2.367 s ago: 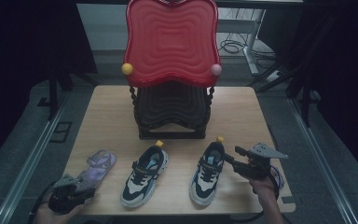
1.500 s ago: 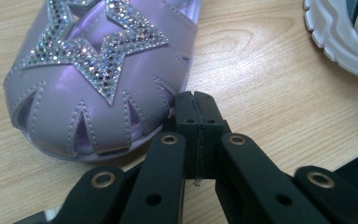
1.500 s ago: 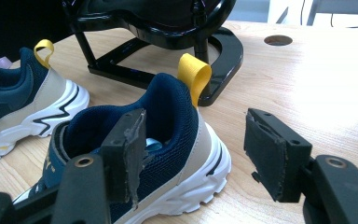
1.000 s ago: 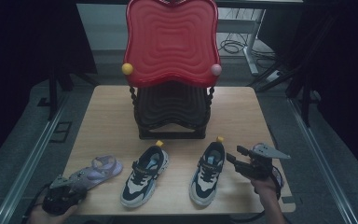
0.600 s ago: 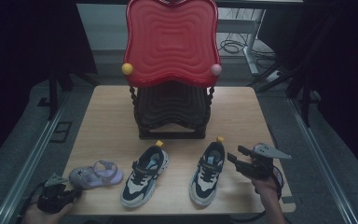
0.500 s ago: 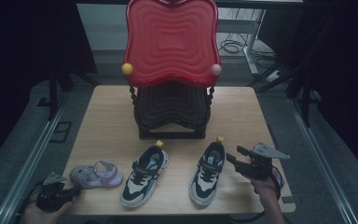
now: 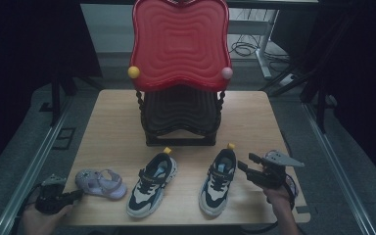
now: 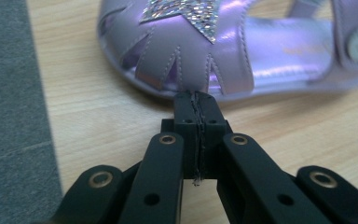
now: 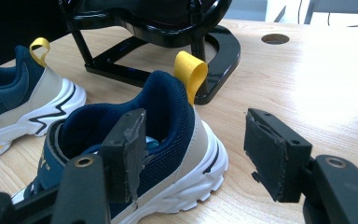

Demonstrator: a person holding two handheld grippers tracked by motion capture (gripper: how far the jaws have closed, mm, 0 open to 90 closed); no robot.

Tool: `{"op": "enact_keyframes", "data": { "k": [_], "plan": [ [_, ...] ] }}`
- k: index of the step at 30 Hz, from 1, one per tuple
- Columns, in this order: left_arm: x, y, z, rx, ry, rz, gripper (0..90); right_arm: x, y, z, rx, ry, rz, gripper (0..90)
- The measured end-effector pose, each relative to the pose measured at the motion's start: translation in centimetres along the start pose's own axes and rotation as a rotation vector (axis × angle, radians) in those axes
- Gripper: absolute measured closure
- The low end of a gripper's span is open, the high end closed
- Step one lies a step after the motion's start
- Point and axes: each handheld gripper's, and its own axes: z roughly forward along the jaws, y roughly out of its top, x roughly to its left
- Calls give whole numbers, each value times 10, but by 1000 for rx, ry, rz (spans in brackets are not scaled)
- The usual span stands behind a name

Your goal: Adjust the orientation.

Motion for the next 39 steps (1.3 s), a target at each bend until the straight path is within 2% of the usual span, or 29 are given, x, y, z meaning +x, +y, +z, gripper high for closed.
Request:
{"op": "enact_keyframes", "data": {
  "k": [3,8,11,20,28,29,36,39],
  "plan": [
    [6,2,3,4,6,-14,887,0,0,0,-1,0,-1,392],
    [10,13,5,5,10,-5,891,-1,-1,0,-1,-1,6,391],
    [17,23,9,19,-4,-2,892,-1,-1,0,-1,-2,3,392],
    [29,40,19,21,-23,-4,892,0,-2,2,9,-2,2,392],
    [28,57,28,31,-22,18,894,0,-2,2,7,-4,3,392],
    [28,63,30,36,-25,31,894,0,-2,2,7,-3,5,392],
    [26,77,37,46,-21,62,894,-1,-3,3,8,-3,5,392],
    [25,82,42,39,-34,69,895,0,-3,3,10,-3,6,392]
  ]
}}
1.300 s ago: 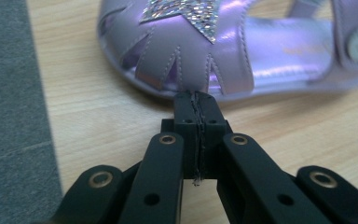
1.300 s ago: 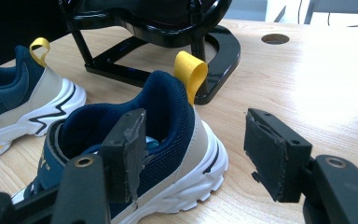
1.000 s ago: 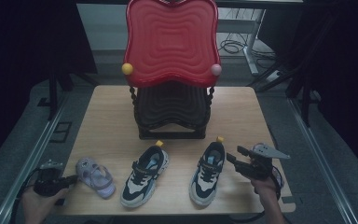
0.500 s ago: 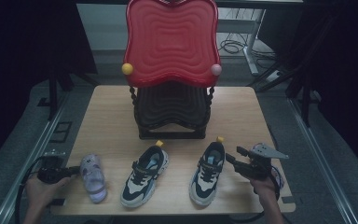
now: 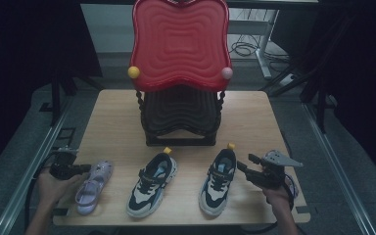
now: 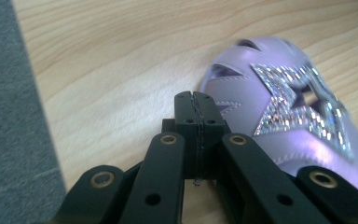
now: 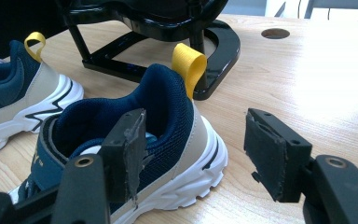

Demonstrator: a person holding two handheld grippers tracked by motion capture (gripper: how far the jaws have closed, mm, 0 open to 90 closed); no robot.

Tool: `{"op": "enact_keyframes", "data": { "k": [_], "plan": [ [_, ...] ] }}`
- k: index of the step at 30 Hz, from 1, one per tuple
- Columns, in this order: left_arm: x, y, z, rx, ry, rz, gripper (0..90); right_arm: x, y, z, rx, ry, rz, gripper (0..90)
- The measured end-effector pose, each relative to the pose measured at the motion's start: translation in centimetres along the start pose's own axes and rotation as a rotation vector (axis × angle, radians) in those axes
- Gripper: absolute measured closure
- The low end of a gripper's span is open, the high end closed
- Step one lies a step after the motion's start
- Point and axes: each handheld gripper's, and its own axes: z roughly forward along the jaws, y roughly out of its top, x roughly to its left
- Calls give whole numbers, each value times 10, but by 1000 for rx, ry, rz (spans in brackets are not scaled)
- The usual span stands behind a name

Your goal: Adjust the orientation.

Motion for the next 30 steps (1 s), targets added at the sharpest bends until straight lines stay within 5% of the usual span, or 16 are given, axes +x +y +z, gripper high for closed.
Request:
{"op": "enact_keyframes", "data": {
  "k": [6,11,18,22,30],
  "plan": [
    [-3,5,3,-5,-3,20,880,-1,0,-1,-1,-2,1,392],
    [-4,6,-12,-80,-3,14,853,-1,-1,-1,0,-4,4,392],
    [-37,8,-49,-276,-42,36,707,0,0,-2,-3,-4,1,392],
    [-56,6,-58,-324,-51,36,534,2,0,-2,-2,-3,-5,392],
    [-83,7,-66,-364,-67,49,463,2,0,-2,-1,-3,-5,392]
  ]
}}
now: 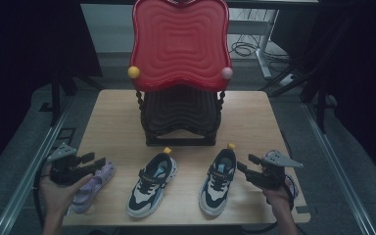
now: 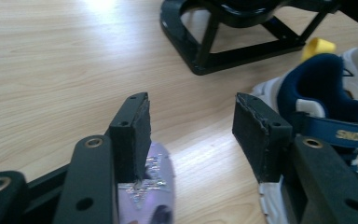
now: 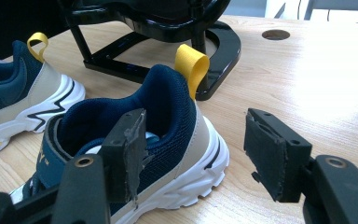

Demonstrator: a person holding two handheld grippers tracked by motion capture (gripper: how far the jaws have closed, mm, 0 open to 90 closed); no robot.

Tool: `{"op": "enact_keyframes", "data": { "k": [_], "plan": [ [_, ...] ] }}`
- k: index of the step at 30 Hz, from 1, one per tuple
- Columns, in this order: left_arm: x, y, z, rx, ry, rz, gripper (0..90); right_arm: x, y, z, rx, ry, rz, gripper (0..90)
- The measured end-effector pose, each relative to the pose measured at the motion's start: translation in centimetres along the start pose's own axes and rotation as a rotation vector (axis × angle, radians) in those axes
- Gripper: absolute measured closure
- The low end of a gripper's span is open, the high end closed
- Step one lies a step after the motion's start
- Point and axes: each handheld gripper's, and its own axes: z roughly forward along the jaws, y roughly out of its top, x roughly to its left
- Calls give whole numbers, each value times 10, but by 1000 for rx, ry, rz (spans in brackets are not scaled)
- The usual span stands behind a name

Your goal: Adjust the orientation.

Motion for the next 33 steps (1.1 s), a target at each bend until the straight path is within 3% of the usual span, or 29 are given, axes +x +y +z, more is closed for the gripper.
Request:
{"op": "enact_keyframes", "data": {
  "k": [6,8,14,18,22,28,32,33],
  "plan": [
    [-3,-2,-3,-63,-18,-23,446,1,1,0,2,2,-9,392],
    [-4,-3,-3,-48,-29,1,445,1,2,0,8,3,-8,395],
    [-8,-7,3,-43,-72,10,445,3,5,-6,28,-3,-23,404],
    [-11,-7,4,-34,-77,19,428,5,8,-13,29,-17,-33,429],
    [-13,-9,-2,-37,-60,17,419,8,14,-24,46,-13,-47,535],
    [-12,-13,-2,-36,-44,0,420,-1,11,-22,102,18,-57,634],
    [-12,-14,-2,-30,-41,0,421,-5,9,-21,132,10,-58,691],
    [-11,-15,-2,-28,-41,-3,421,-7,10,-25,139,1,-65,741]
  ]
}}
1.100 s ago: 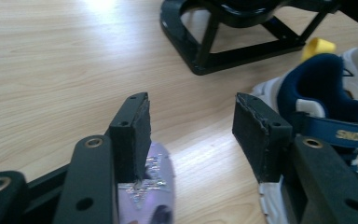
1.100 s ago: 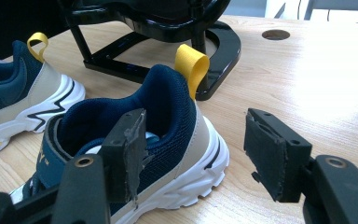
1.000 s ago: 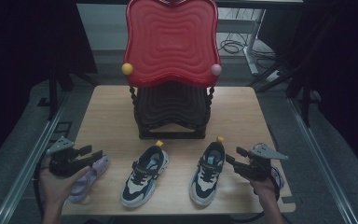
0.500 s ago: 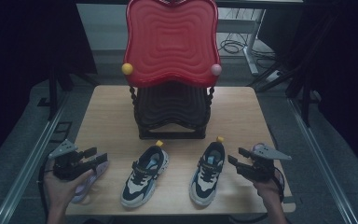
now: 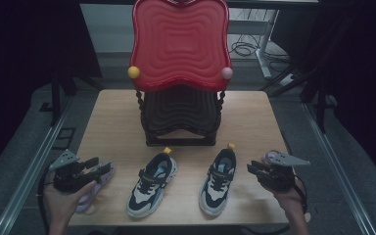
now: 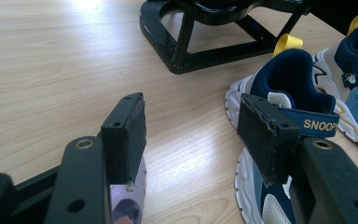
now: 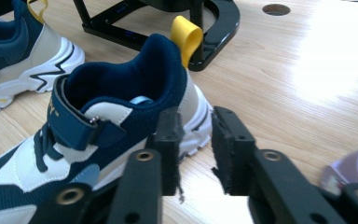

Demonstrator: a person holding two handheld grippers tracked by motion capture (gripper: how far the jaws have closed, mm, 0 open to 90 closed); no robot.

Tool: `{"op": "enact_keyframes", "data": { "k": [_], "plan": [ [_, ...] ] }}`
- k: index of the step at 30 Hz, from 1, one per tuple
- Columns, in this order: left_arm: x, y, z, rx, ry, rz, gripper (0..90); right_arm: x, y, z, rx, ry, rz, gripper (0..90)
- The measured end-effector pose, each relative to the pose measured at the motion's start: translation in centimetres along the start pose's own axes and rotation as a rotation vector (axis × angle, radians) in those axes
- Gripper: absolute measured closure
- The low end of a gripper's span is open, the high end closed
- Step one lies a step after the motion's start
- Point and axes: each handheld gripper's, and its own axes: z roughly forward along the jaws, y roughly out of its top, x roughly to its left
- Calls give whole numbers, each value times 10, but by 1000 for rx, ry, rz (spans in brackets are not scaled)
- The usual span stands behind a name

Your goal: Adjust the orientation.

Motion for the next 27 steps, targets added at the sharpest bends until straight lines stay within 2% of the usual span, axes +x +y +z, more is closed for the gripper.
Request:
{"op": "enact_keyframes", "data": {
  "k": [3,5,6,8,10,11,13,14,15,18,22,27],
  "plan": [
    [0,-2,-1,3,0,-4,420,-2,0,-5,1,-12,-6,774],
    [0,-3,-3,3,-1,-7,420,-6,-2,-16,6,-41,-16,845],
    [0,-3,-3,3,-1,-7,420,-6,-2,-16,6,-41,-16,845],
    [0,-5,-2,2,-6,-12,420,-10,-8,-26,16,-63,-17,891],
    [-1,-6,0,6,-11,-12,420,-12,-11,-30,21,-65,-16,893],
    [-1,-8,3,19,-19,-13,420,-18,-19,-35,37,-71,-20,894],
    [-2,-8,4,19,-18,-10,420,-28,-28,-39,57,-106,1,895],
    [-2,-8,4,19,-18,-10,420,-28,-28,-39,57,-106,1,895],
    [-2,-7,4,18,-18,-11,421,-36,-34,-45,56,-125,21,895],
    [-3,-7,4,20,-21,-6,421,-40,-36,-51,54,-140,30,895],
    [-1,-6,-1,-5,-21,-7,426,-49,-43,-59,61,-157,40,895],
    [-1,-9,7,12,-29,-10,428,-67,-54,-64,72,-186,84,895]
  ]
}}
